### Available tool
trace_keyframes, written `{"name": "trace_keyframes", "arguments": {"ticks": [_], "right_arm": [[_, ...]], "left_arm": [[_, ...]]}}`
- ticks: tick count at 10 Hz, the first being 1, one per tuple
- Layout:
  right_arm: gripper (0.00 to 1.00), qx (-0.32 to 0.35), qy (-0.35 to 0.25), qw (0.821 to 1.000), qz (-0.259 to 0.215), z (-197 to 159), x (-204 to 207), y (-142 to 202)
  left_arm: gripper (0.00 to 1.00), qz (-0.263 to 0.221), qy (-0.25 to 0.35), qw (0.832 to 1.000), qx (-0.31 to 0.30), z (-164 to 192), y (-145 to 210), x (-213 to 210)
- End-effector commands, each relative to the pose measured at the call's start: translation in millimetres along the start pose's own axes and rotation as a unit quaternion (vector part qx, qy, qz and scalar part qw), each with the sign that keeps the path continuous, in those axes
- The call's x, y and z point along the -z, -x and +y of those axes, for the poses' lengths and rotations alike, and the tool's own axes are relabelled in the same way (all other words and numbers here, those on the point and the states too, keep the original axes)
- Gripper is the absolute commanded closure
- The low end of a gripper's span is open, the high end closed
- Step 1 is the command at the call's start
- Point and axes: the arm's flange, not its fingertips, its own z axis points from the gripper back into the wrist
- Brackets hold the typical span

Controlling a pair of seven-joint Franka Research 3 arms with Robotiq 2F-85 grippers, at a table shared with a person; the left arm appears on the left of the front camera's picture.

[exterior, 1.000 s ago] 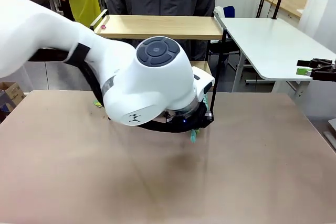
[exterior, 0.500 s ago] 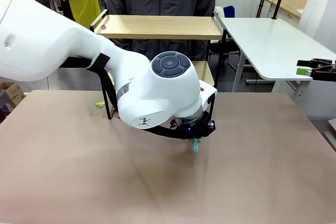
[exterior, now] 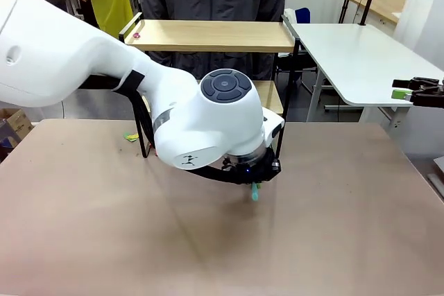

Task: Clean the shelf.
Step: Clean the specific section of the Shelf indicated by the human with the Duster.

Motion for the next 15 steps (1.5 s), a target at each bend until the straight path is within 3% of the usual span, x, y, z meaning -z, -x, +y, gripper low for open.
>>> {"name": "trace_keyframes", "arguments": {"ticks": [1,10,12,14,15], "right_arm": [[0.0,-0.003,0.0,1.0,-0.001,1.1,1.3,-3.8],[0.0,-0.003,0.0,1.0,-0.001,1.1,1.3,-3.8],[0.0,-0.003,0.0,1.0,-0.001,1.1,1.3,-3.8],[0.0,-0.003,0.0,1.0,-0.001,1.1,1.3,-3.8],[0.0,-0.003,0.0,1.0,-0.001,1.1,1.3,-3.8]], "left_arm": [[0.87,-0.023,-0.031,0.999,-0.035,21.3,7.8,-2.8],[0.87,-0.033,-0.193,0.979,-0.059,166.5,15.9,-50.9],[0.87,-0.032,-0.24,0.968,-0.063,180.3,14.8,-62.4],[0.87,-0.047,-0.198,0.976,-0.078,167.7,13.9,-68.6],[0.87,-0.038,-0.223,0.972,-0.061,177.4,12.6,-55.8]]}}
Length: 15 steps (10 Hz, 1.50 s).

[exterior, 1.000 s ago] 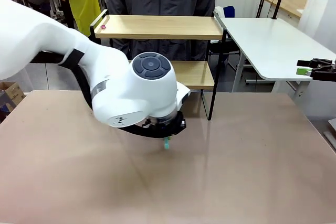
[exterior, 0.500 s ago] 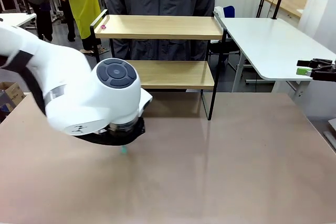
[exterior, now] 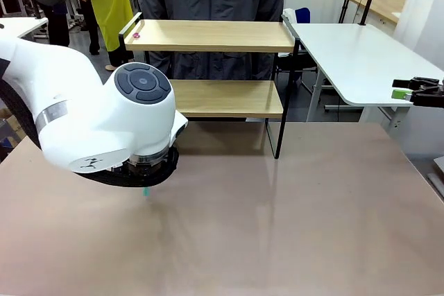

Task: Clean the shelf.
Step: Clean the specific section of the Shelf indicated by the human with the Duster.

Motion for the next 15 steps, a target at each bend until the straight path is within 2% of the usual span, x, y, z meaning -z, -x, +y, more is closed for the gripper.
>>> {"name": "trace_keyframes", "arguments": {"ticks": [1,2,4,7,8,10,12,13,14,15], "right_arm": [[0.0,-0.004,0.0,1.0,-0.001,1.0,1.3,-4.0],[0.0,-0.004,0.0,1.0,-0.001,1.0,1.3,-4.0],[0.0,-0.004,0.0,1.0,-0.001,1.0,1.3,-4.0],[0.0,-0.004,0.0,1.0,-0.001,1.0,1.3,-4.0],[0.0,-0.004,0.0,1.0,-0.001,1.0,1.3,-4.0],[0.0,-0.004,0.0,1.0,-0.001,1.0,1.3,-4.0],[0.0,-0.004,0.0,1.0,-0.001,1.0,1.3,-4.0],[0.0,-0.004,0.0,1.0,-0.001,1.0,1.3,-4.0],[0.0,-0.004,0.0,1.0,-0.001,1.0,1.3,-4.0],[0.0,-0.004,0.0,1.0,-0.001,1.0,1.3,-4.0]], "left_arm": [[0.87,0.003,-0.011,1.0,0.004,4.4,-0.2,8.4],[0.87,0.0,0.0,1.0,0.0,0.0,0.0,0.0],[0.87,-0.039,0.071,0.996,0.034,-3.6,-2.6,-37.6],[0.87,-0.041,0.147,0.985,0.085,9.5,-0.7,-56.0],[0.87,-0.04,0.134,0.984,0.109,14.5,-0.7,-57.9],[0.87,-0.03,0.195,0.962,0.188,30.4,4.0,-60.5],[0.87,-0.05,0.26,0.933,0.245,50.8,7.5,-65.0],[0.87,-0.045,0.293,0.915,0.274,60.8,9.7,-66.8],[0.87,-0.035,0.308,0.897,0.316,70.7,10.4,-69.5],[0.87,-0.022,0.308,0.887,0.342,80.5,14.8,-68.7]]}}
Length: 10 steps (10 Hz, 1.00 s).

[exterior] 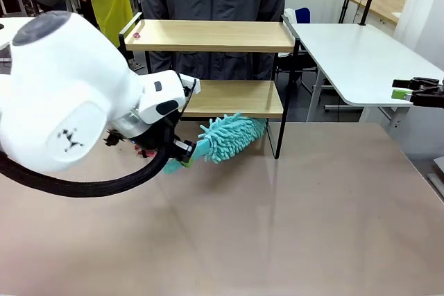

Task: Clean the shelf.
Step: Clean the specific section of the Shelf indicated by the human with the Duster.

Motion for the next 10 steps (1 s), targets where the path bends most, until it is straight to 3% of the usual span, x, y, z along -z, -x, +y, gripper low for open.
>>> {"name": "trace_keyframes", "arguments": {"ticks": [1,5,7,10], "right_arm": [[0.0,-0.004,0.0,1.0,-0.001,1.0,1.3,-3.9],[0.0,-0.004,0.0,1.0,-0.001,1.0,1.3,-3.9],[0.0,-0.004,0.0,1.0,-0.001,1.0,1.3,-3.9],[0.0,-0.004,0.0,1.0,-0.001,1.0,1.3,-3.9]], "left_arm": [[0.87,0.03,0.039,0.998,0.045,35.1,72.3,-34.9],[0.87,0.091,0.012,0.987,0.133,51.8,100.6,-94.9],[0.87,0.148,0.004,0.977,0.154,62.0,101.3,-141.3],[0.87,0.171,-0.014,0.965,0.2,58.8,101.9,-203.8]]}}
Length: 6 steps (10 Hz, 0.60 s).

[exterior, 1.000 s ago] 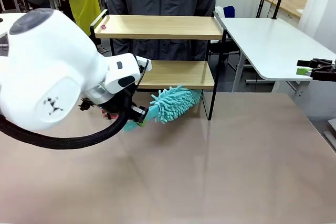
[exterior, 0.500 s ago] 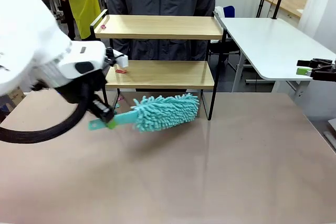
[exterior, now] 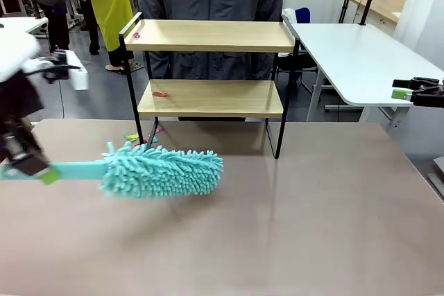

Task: Clean the shelf.
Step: Clean the specific section of the Shelf indicated by the human with the Duster.

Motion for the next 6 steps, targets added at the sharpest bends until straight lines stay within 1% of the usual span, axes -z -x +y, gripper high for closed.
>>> {"name": "trace_keyframes", "arguments": {"ticks": [1,4,5,6], "right_arm": [[0.0,-0.004,0.0,1.0,-0.001,1.1,1.4,-4.0],[0.0,-0.004,0.0,1.0,-0.001,1.1,1.4,-4.0],[0.0,-0.004,0.0,1.0,-0.001,1.1,1.4,-4.0],[0.0,-0.004,0.0,1.0,-0.001,1.1,1.4,-4.0]], "left_arm": [[0.87,0.044,-0.021,0.998,0.033,-1.1,10.2,-18.9],[0.87,0.083,-0.04,0.995,0.036,-5.7,-9.7,-36.6],[0.87,0.089,-0.056,0.994,0.036,-6.9,-19.1,-38.2],[0.87,0.066,-0.03,0.997,0.028,-9.9,2.7,-28.7]]}}
